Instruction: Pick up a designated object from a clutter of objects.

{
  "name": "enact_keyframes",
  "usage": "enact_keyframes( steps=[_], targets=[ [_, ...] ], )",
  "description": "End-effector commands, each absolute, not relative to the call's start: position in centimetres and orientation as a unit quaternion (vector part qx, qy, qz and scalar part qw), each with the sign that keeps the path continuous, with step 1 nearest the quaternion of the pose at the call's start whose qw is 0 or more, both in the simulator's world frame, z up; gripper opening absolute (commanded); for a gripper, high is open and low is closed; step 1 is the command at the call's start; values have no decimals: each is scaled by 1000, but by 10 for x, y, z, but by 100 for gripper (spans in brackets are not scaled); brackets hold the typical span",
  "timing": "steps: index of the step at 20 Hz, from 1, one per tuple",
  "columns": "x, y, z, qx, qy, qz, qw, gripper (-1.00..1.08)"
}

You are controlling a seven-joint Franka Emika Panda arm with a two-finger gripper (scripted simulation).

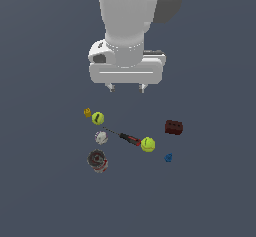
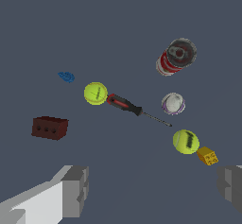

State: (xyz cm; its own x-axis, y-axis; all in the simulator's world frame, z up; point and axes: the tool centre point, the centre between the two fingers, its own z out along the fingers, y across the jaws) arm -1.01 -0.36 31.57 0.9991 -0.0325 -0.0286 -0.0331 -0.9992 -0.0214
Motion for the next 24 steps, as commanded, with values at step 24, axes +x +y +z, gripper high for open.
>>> enact_keyframes(
  steps=[24],
  targets=[
    [8, -12, 275, -999, 25, 20, -3, 100]
  ],
)
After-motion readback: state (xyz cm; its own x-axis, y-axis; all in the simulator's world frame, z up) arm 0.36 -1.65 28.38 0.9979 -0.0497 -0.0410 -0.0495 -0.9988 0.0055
